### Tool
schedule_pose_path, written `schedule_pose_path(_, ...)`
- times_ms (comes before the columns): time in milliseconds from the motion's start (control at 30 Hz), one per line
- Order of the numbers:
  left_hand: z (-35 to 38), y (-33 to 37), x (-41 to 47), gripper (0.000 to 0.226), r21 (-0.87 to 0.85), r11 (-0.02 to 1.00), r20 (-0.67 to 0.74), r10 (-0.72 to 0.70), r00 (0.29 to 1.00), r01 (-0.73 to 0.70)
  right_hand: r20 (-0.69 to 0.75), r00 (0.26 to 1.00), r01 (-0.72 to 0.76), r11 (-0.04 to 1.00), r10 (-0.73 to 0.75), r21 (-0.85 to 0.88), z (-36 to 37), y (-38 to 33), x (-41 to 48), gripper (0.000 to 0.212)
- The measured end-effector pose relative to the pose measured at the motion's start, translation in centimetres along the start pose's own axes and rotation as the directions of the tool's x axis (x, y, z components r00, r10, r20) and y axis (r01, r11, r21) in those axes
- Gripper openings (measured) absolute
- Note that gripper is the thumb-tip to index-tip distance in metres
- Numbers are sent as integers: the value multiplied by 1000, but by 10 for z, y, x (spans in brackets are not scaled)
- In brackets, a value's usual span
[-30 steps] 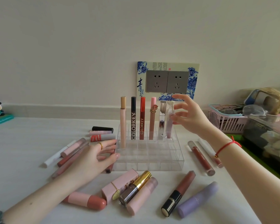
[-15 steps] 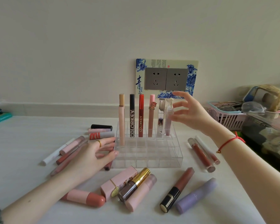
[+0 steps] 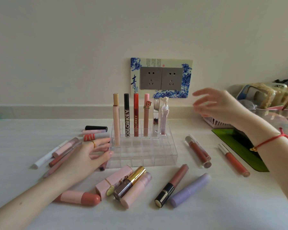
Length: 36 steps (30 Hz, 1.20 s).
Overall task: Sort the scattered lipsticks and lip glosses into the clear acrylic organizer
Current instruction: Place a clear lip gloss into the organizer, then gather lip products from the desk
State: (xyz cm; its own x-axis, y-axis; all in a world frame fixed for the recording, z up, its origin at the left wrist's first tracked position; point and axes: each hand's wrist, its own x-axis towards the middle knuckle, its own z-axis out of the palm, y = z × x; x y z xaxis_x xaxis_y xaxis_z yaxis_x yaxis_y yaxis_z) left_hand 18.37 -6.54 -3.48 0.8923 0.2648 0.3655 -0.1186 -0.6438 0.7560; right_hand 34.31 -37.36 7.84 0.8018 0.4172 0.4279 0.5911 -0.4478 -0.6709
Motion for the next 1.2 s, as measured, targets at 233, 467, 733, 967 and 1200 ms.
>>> schedule_pose_path(233, -1, 0, -1, 41, 12, 1000, 7, 2, 1000, -2, 122, 970, -160, 928, 212, -336, 23, 41, -13, 38)
schedule_pose_path(467, -2, 0, -2, 39, 17, 1000, 0, 12, 1000, -12, 154, 907, -330, 890, 391, -316, 43, 61, -12, 36)
schedule_pose_path(733, -1, 1, -3, 42, 42, 999, 1, 4, 1000, -4, 148, 831, -470, 820, 536, -327, 50, 63, -3, 48)
schedule_pose_path(967, -4, 5, -4, 47, 60, 998, 37, -14, 999, 12, 78, 832, -513, 815, 550, -270, 42, 56, -4, 53)
schedule_pose_path(1200, -4, 9, -5, 45, 61, 998, 36, -17, 999, 15, -27, 954, -290, 945, 297, 148, 22, -1, -6, 29)
